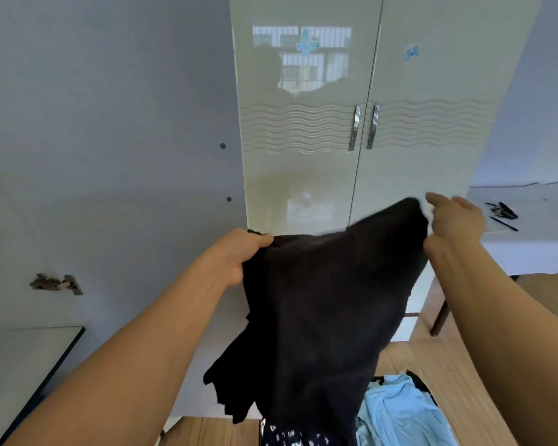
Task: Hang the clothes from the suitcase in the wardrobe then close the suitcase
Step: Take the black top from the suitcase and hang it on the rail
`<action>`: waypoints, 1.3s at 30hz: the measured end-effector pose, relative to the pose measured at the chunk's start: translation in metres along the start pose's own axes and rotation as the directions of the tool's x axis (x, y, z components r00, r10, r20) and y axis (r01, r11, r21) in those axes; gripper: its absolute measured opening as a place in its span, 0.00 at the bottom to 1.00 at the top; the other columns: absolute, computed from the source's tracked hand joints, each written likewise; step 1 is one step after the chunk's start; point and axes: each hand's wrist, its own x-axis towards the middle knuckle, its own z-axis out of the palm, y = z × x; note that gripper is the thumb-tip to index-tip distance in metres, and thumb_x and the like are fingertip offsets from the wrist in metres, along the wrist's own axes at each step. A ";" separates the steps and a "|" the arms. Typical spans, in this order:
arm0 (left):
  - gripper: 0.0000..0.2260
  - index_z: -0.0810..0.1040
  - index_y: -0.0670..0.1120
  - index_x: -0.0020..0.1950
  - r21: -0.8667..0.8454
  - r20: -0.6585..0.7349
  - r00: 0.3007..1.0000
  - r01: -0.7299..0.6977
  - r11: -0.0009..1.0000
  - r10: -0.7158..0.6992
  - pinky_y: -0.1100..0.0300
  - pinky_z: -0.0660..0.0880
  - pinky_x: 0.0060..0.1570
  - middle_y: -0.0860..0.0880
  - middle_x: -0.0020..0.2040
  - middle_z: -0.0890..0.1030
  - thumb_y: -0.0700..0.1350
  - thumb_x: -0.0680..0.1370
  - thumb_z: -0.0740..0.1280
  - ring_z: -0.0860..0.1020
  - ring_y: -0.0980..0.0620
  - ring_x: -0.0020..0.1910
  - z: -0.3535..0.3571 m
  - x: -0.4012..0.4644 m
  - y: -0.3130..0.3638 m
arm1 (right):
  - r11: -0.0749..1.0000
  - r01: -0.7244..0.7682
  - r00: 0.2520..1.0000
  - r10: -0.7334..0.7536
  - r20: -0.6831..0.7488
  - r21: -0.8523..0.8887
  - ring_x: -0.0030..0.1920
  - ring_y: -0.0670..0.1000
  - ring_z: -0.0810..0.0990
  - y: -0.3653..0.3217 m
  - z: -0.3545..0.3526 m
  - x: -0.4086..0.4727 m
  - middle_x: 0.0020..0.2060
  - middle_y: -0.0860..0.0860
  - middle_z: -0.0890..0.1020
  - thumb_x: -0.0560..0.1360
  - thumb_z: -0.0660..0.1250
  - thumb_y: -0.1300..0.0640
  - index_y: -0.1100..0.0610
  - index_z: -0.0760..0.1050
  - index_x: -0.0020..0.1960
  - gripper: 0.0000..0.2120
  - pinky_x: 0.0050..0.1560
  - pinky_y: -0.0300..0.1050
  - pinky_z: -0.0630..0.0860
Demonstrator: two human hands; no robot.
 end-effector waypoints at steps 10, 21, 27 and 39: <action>0.10 0.76 0.33 0.57 -0.619 0.099 0.993 0.015 0.785 0.059 0.52 0.77 0.51 0.38 0.49 0.79 0.32 0.76 0.63 0.79 0.43 0.48 0.077 -0.009 0.043 | 0.345 0.510 0.548 0.576 0.607 -0.788 0.41 0.52 0.84 0.056 0.015 -0.101 0.44 0.55 0.82 0.68 0.71 0.37 0.61 0.74 0.52 0.28 0.42 0.45 0.82; 0.32 0.73 0.48 0.65 -0.001 0.020 0.856 -0.516 0.856 0.516 0.62 0.77 0.54 0.53 0.57 0.80 0.58 0.64 0.76 0.80 0.58 0.53 0.032 -0.014 0.026 | 0.858 -0.499 0.805 0.406 0.433 0.123 0.16 0.50 0.73 0.043 0.021 -0.075 0.20 0.56 0.74 0.80 0.53 0.67 0.64 0.69 0.43 0.09 0.19 0.37 0.73; 0.64 0.41 0.58 0.76 0.707 0.467 0.775 -0.617 0.346 0.427 0.39 0.44 0.73 0.50 0.77 0.48 0.70 0.49 0.72 0.45 0.46 0.76 0.022 -0.007 -0.017 | 0.919 -0.338 0.928 0.289 0.235 0.202 0.36 0.52 0.74 -0.016 0.029 -0.082 0.31 0.54 0.71 0.79 0.56 0.67 0.61 0.73 0.42 0.10 0.40 0.42 0.74; 0.13 0.63 0.46 0.30 0.762 -0.104 0.554 -0.489 0.424 0.826 0.54 0.68 0.37 0.47 0.33 0.71 0.32 0.73 0.58 0.72 0.45 0.38 0.038 0.013 -0.005 | 0.910 -0.359 0.850 0.226 0.476 0.208 0.25 0.49 0.73 -0.033 0.023 -0.088 0.32 0.54 0.71 0.79 0.56 0.63 0.62 0.69 0.40 0.10 0.20 0.33 0.68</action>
